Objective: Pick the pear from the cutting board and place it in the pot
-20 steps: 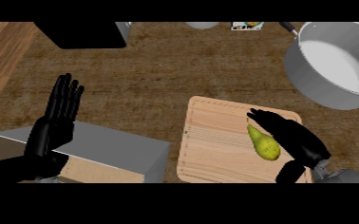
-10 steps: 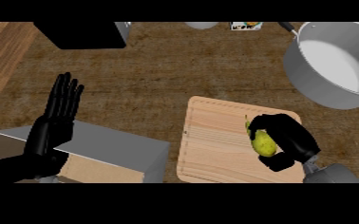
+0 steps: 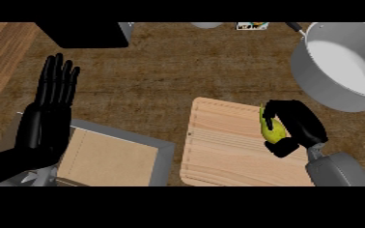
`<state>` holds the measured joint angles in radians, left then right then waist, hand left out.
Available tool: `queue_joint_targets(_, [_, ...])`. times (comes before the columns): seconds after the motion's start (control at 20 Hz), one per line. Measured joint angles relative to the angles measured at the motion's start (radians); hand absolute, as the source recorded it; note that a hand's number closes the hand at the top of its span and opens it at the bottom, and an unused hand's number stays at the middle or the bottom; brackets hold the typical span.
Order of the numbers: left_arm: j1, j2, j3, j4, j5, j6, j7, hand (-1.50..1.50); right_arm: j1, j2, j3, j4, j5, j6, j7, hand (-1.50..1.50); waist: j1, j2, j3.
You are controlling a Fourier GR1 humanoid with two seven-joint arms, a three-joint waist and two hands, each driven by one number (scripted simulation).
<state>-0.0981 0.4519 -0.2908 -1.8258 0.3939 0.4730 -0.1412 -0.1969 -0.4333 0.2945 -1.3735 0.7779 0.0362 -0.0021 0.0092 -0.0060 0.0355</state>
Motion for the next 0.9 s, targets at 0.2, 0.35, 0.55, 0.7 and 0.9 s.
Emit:
queue_joint_targets(0.2, [-0.023,0.005,-0.005,-0.035,0.016,-0.002,0.024,0.00,-0.089,0.018,-0.163,0.108,-0.004,-0.042,0.233,1.50,0.027,0.033,-0.007])
queue_joint_targets(0.35, [-0.044,0.004,-0.018,-0.053,0.022,-0.006,0.038,0.00,-0.174,0.020,-0.260,0.178,0.017,-0.085,0.406,1.50,0.057,0.050,-0.012])
queue_joint_targets(0.55, [-0.077,0.002,-0.044,-0.065,0.020,-0.019,0.051,0.00,-0.312,-0.006,-0.345,0.265,0.094,-0.150,0.623,1.50,0.108,0.062,-0.018])
queue_joint_targets(0.7, [-0.103,-0.003,-0.064,-0.064,0.013,-0.028,0.059,0.00,-0.417,-0.033,-0.376,0.326,0.179,-0.200,0.767,1.50,0.140,0.068,-0.021])
queue_joint_targets(0.9, [-0.137,-0.011,-0.084,-0.049,0.000,-0.034,0.068,0.00,-0.548,-0.069,-0.376,0.414,0.314,-0.235,0.935,1.50,0.170,0.073,-0.024])
